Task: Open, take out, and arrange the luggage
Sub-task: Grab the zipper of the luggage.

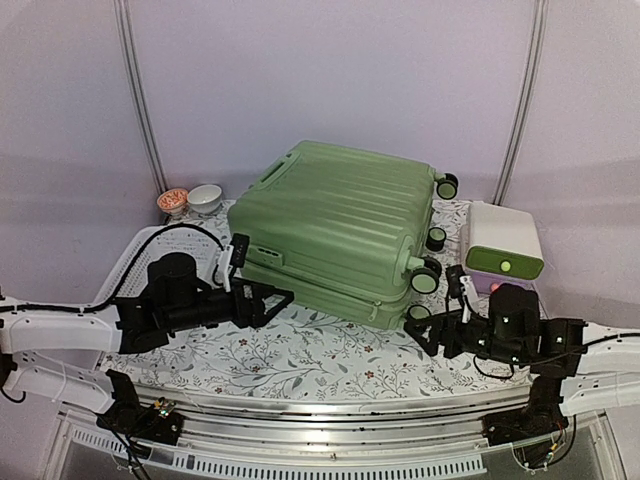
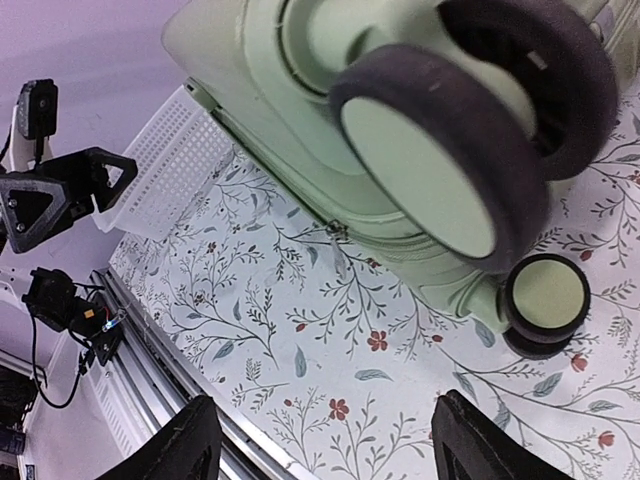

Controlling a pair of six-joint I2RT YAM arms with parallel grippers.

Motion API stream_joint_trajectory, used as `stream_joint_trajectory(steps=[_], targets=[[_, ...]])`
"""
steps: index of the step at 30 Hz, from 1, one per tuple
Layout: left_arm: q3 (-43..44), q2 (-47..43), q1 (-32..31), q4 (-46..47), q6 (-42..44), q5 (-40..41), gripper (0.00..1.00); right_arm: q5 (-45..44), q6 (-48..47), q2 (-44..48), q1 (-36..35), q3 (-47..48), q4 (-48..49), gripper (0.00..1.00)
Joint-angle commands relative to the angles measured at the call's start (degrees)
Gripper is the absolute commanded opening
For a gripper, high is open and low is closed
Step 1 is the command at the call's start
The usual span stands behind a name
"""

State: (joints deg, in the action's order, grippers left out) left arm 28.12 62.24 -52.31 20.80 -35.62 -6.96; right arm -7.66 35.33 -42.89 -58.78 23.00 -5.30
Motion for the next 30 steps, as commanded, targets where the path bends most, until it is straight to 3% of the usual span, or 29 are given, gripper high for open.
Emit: stream_joint_trajectory(steps=[1,5,15,20,26,30], targets=[[-0.49,-0.09,-1.04,3.49,2.08,4.05,0.83,-12.23,6.4,-6.79,-8.79,-3.27,11.5,0.75],[-0.55,-1.04,-1.04,2.92,2.47,4.87,0.83,-22.5,12.26,-16.05,-14.55,-0.95,12.96,0.77],[-3.67,-5.9,-1.04,2.61,3.45,7.47,0.84,-28.52,19.4,-34.54,-15.23,5.39,21.91,0.74],[-5.68,-8.03,-1.11,3.43,3.21,7.91,0.84,-30.88,19.37,-40.99,-15.39,7.17,29.89,0.72],[-7.57,-10.54,-1.04,3.5,3.66,8.17,0.85,-39.57,22.79,-45.96,-15.49,6.25,37.35,0.67],[-8.91,-12.48,-1.06,4.07,4.21,8.05,0.86,-42.41,19.49,-48.96,-15.34,7.04,43.85,0.65]])
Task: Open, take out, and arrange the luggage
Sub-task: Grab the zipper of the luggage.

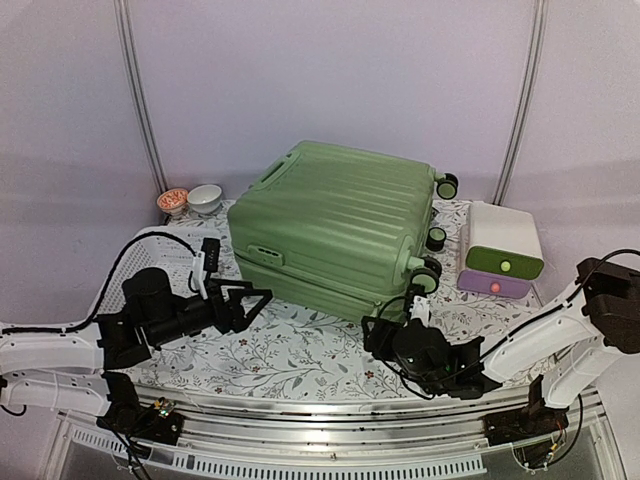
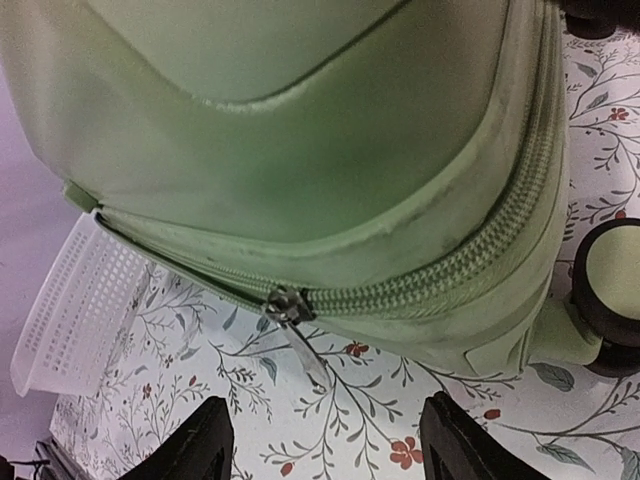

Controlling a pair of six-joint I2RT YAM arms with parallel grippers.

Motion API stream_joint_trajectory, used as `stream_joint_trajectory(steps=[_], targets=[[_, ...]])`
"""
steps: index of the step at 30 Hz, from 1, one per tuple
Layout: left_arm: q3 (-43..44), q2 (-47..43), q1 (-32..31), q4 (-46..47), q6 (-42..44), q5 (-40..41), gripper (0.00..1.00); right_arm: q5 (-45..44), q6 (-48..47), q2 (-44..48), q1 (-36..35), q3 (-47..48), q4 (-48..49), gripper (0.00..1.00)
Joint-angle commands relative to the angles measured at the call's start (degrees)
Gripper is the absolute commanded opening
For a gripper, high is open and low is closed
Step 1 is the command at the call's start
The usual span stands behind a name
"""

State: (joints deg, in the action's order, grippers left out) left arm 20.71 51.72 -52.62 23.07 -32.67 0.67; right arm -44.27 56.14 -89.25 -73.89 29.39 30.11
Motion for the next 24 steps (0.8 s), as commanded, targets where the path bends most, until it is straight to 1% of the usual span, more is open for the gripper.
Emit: stream_joint_trajectory(steps=[1,4,9,14,19,20,22,23,24], targets=[[-1.81,-2.28,-0.73,1.8,1.42,0.77,0.86,-6.04,-2.34,-3.51,-0.22,1.69,8.47,0.64],[-2.85,-3.25,-0.78,1.87,1.93,1.6,0.86,-6.53,-3.55,-6.62,-0.12,4.34,8.43,0.64],[-3.61,-5.11,-0.66,1.18,2.71,2.0,0.87,-7.39,-1.07,-10.08,0.67,6.19,8.47,0.61],[-4.39,-7.45,-0.65,0.37,4.01,3.0,0.87,-7.75,-0.33,-10.85,2.55,6.84,8.48,0.55],[-4.72,-9.2,-0.65,-0.56,4.86,3.83,0.87,-7.77,-1.51,-9.67,3.07,6.63,8.48,0.34],[-4.64,-9.38,-0.69,-0.93,4.89,4.02,0.87,-7.4,-1.9,-9.33,3.13,6.34,8.39,0.27],[-4.52,-9.53,-0.67,-1.17,4.89,4.14,0.87,-5.86,-2.99,-8.42,3.14,5.62,8.19,0.1],[-4.47,-9.54,-0.66,-1.45,4.95,4.36,0.87,-4.79,-4.01,-7.9,3.14,5.27,7.77,0.05],[-4.45,-9.56,-0.64,-1.59,4.85,4.58,0.87,-3.74,-4.74,-7.3,3.14,4.79,6.97,0.03]])
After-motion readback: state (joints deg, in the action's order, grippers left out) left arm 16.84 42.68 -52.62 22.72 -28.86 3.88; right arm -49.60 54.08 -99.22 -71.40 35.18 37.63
